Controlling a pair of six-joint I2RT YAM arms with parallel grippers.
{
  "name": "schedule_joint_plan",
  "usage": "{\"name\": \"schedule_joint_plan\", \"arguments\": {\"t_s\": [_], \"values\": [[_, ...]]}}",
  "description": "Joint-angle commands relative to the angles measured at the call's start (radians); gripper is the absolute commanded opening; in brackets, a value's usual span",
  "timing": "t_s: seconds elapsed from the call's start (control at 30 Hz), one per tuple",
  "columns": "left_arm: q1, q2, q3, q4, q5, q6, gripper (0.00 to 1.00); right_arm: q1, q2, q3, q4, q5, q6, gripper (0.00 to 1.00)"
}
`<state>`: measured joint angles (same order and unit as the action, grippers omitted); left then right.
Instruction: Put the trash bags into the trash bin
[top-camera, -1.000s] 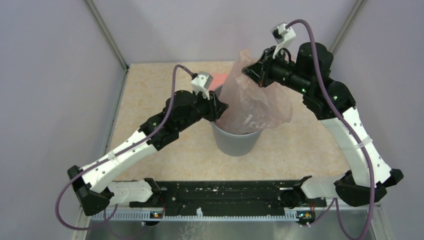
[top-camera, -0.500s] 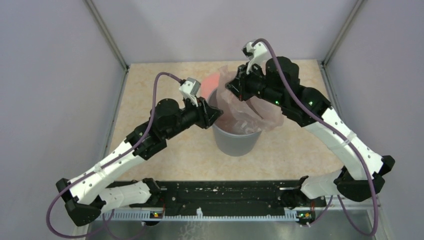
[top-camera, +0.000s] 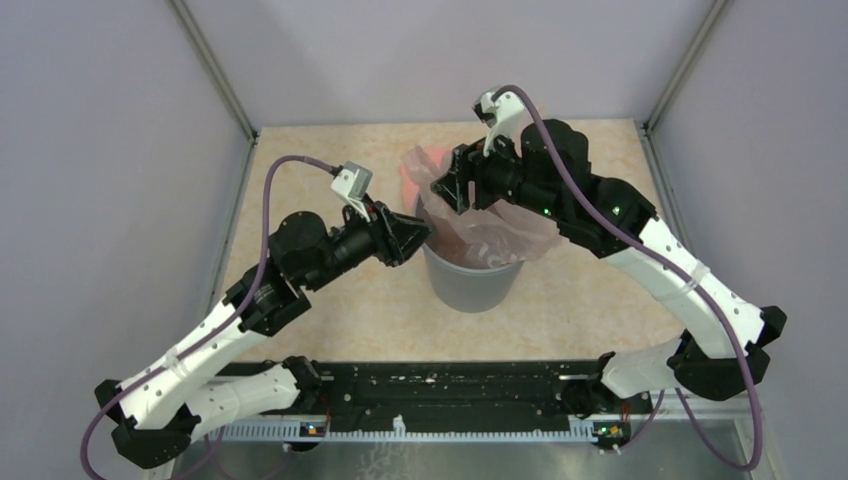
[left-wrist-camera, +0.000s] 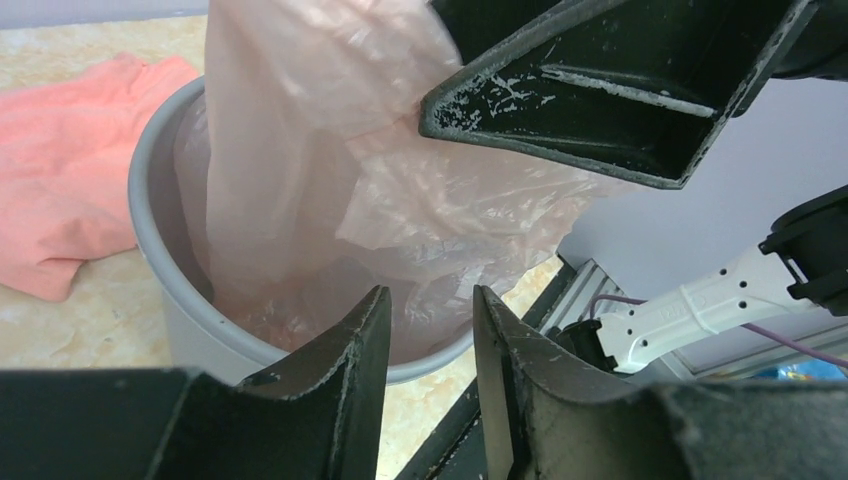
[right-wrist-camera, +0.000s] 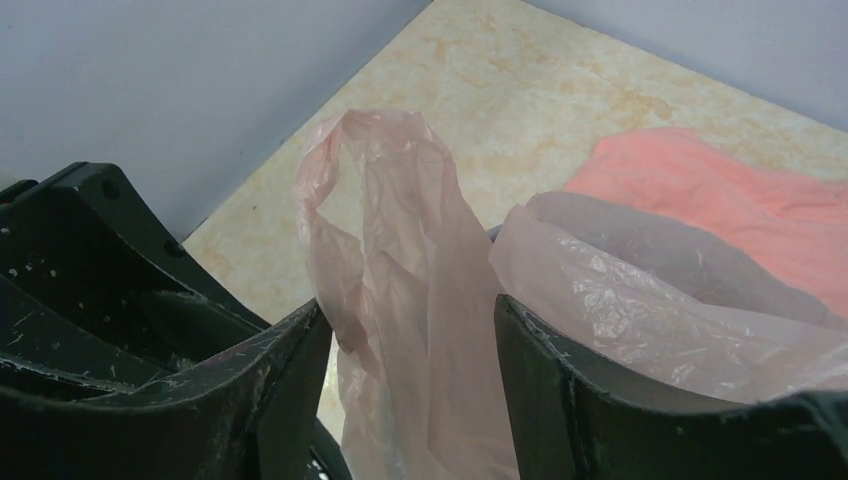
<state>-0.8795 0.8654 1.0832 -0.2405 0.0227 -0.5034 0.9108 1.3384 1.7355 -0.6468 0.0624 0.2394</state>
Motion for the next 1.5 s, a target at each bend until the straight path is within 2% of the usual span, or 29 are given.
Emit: {"name": "schedule_joint_plan", "arguments": {"t_s": [0.0, 0.3, 0.4, 0.8, 0.93, 1.03, 1.47], "values": [[-0.001, -0.013, -0.011, 0.072, 0.004, -0.028, 0.45, 0.013, -0.013, 0.065, -0.002, -0.009, 0.005, 0.62], [-0.001, -0.019, -0.027, 0.095, -0.078, -0.07, 0.57, 0.016, -0.017, 0.077, -0.031, -0.037, -0.007, 0.63], [-0.001, -0.042, -0.043, 0.108, -0.086, -0.073, 0.62, 0.019, -0.008, 0.085, -0.063, -0.034, -0.024, 0.6], [-0.001, -0.048, -0.04, 0.045, -0.205, -0.073, 0.67, 0.053, 0.034, 0.081, -0.147, -0.068, -0.083, 0.55], [-0.001, -0.058, -0.039, -0.009, -0.275, -0.07, 0.65, 0.06, 0.029, 0.081, -0.156, 0.007, -0.088, 0.55], [-0.001, -0.072, -0.052, -0.031, -0.299, -0.066, 0.6, 0.06, 0.011, 0.08, -0.143, 0.035, -0.097, 0.55], [-0.001, -0.078, -0.078, -0.063, -0.317, -0.055, 0.46, 0.062, 0.094, 0.095, -0.174, -0.022, -0.141, 0.53]]}}
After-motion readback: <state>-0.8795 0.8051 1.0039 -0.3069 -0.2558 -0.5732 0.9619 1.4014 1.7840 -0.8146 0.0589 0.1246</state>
